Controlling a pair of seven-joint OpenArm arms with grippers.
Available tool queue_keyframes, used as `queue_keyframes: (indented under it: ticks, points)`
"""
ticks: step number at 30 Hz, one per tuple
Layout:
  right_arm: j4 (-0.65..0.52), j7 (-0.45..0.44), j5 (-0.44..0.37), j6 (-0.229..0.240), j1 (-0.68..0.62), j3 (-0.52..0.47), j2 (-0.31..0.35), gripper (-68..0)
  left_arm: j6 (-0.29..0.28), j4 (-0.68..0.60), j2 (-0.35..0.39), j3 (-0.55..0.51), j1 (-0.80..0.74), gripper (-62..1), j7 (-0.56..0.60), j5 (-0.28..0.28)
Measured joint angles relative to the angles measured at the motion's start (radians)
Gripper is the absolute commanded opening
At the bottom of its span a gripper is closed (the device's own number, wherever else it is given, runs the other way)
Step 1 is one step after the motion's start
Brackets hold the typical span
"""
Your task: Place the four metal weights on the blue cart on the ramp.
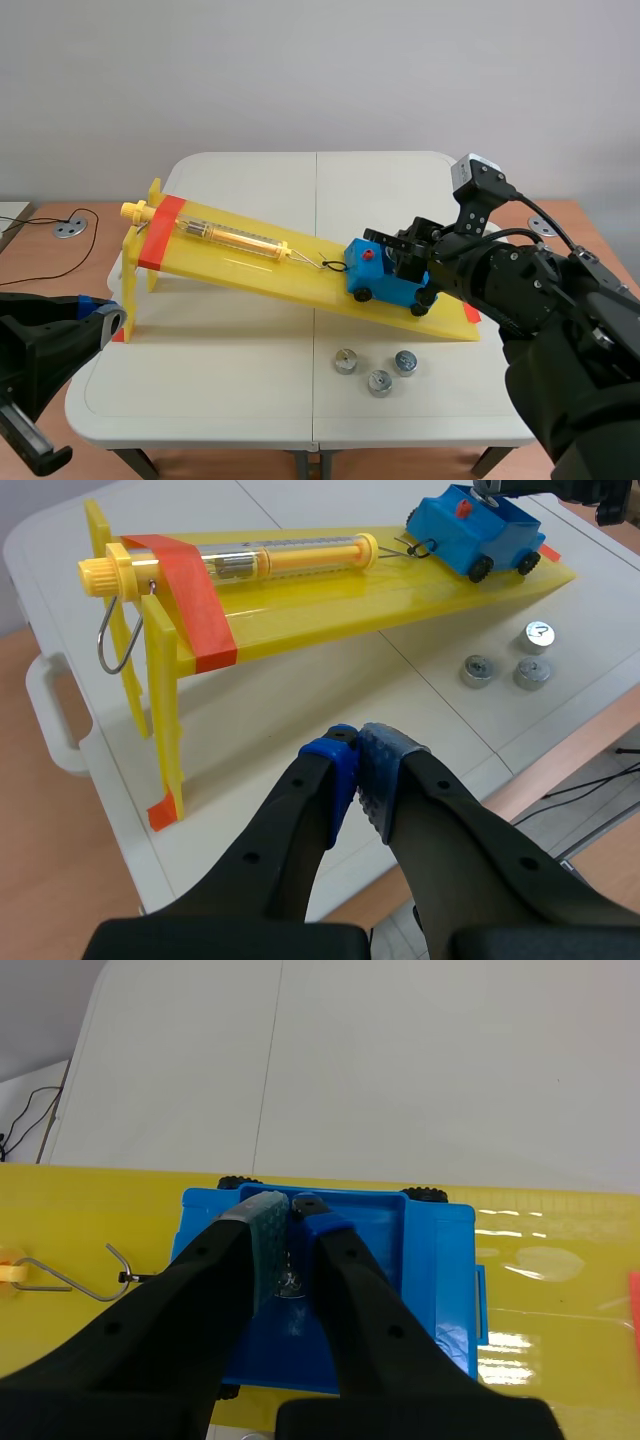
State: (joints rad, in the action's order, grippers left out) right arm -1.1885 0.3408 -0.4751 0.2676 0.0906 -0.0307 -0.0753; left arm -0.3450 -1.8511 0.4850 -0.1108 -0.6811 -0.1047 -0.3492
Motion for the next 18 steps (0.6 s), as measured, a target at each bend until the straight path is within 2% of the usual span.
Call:
queue_keyframes:
  ticks: [9,14,18]
  points:
    - [0.0,-0.004,0.003,-0.046,0.0,0.0,0.0,-65.9,0.0,0.0,0.0,0.0,0.0,-58.0,0.0,0.0]
    - [0.0,-0.026,0.009,-0.091,0.0,0.0,0.0,-58.9,0.0,0.0,0.0,0.0,0.0,-58.0,0.0,0.0]
    - [0.0,-0.039,0.012,-0.093,0.0,0.0,0.0,-51.7,0.0,0.0,0.0,0.0,0.0,-58.0,0.0,0.0]
